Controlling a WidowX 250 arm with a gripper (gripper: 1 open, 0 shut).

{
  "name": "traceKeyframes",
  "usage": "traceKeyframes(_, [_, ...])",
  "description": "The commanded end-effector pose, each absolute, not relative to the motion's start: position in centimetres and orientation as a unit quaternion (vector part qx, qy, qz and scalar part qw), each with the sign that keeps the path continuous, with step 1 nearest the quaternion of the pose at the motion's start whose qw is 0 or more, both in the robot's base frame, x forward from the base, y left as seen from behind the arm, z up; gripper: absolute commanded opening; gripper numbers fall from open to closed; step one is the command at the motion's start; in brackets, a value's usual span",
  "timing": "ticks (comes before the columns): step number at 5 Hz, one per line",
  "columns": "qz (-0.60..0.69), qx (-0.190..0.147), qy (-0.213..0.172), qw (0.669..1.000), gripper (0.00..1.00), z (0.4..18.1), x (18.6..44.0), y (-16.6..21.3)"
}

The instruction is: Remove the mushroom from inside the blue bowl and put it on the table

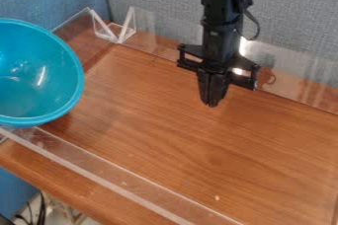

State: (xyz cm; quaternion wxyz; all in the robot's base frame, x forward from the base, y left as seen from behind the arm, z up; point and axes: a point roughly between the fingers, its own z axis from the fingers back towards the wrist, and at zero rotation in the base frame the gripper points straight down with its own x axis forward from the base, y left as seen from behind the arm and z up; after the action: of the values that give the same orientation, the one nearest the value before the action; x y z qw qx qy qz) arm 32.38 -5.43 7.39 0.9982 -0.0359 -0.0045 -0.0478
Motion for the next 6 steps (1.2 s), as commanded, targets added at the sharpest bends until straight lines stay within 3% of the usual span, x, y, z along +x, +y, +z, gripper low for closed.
traceKeyframes(1, [-0.051,-0.043,-0.045,0.997,0.00,9.96,32.56,-5.24])
traceKeyframes(6, [-0.059,-0.050,-0.037,0.996,0.00,9.50,32.02,-4.85])
